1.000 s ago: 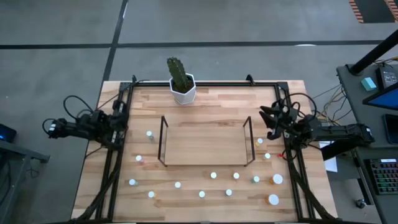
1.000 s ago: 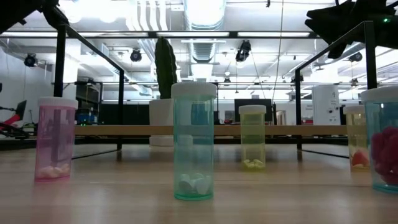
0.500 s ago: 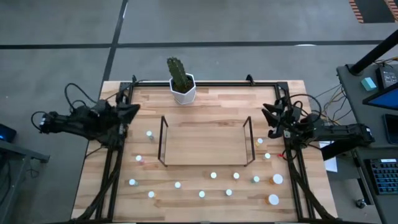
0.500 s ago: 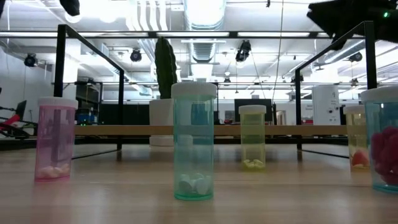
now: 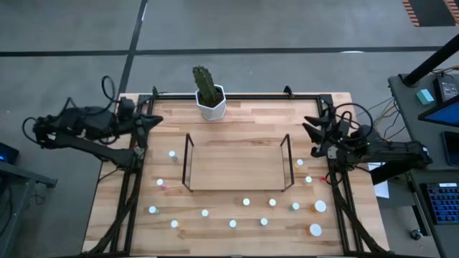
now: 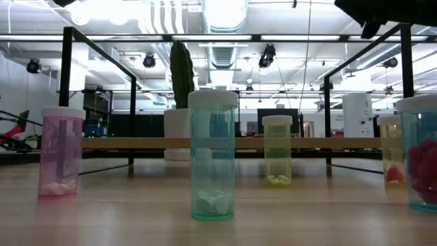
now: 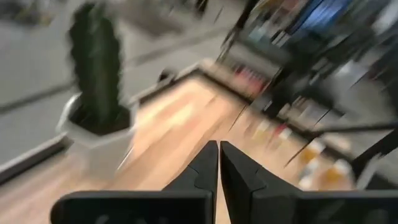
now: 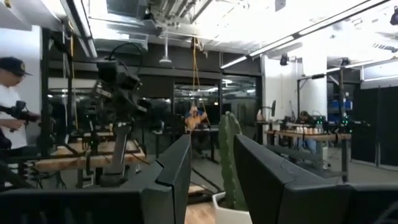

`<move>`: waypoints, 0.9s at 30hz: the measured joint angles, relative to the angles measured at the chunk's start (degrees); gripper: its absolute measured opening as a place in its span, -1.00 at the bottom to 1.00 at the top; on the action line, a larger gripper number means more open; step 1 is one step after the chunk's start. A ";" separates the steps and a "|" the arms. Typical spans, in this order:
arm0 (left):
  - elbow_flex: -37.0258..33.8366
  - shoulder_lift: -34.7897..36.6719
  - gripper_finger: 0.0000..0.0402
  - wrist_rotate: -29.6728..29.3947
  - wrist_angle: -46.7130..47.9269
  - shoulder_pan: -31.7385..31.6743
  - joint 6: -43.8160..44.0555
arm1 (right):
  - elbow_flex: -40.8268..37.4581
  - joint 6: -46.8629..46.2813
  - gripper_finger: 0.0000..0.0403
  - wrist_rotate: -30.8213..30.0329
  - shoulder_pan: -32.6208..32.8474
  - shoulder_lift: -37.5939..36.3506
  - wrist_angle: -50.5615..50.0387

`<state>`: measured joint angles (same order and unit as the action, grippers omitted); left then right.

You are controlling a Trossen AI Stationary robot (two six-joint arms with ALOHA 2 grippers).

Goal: Pick and place medicine bottles onto shelf by color
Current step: Put the green pill bottle on the shelf

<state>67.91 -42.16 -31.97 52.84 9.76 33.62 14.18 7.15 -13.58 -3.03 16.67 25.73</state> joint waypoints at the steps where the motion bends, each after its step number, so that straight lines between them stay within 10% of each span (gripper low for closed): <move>1: 2.52 -1.44 -1.00 0.04 5.24 0.00 1.93 | 0.42 -0.40 -0.45 0.58 0.00 0.00 -0.30; 9: 8.89 -16.32 -1.00 9.46 36.95 0.00 3.67 | 1.30 -1.66 -0.45 6.57 0.02 0.00 -2.48; 16: 2.26 -21.55 -0.76 18.48 34.11 0.02 -1.24 | 1.17 -1.11 -0.45 6.55 0.02 0.00 -2.79; 27: -12.03 -16.57 -0.24 14.27 23.05 0.01 -5.50 | 1.13 -0.93 -0.45 6.55 0.02 0.01 -3.08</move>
<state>55.88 -58.72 -17.70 75.90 9.77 28.12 15.31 6.22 -7.03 -3.01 16.67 22.65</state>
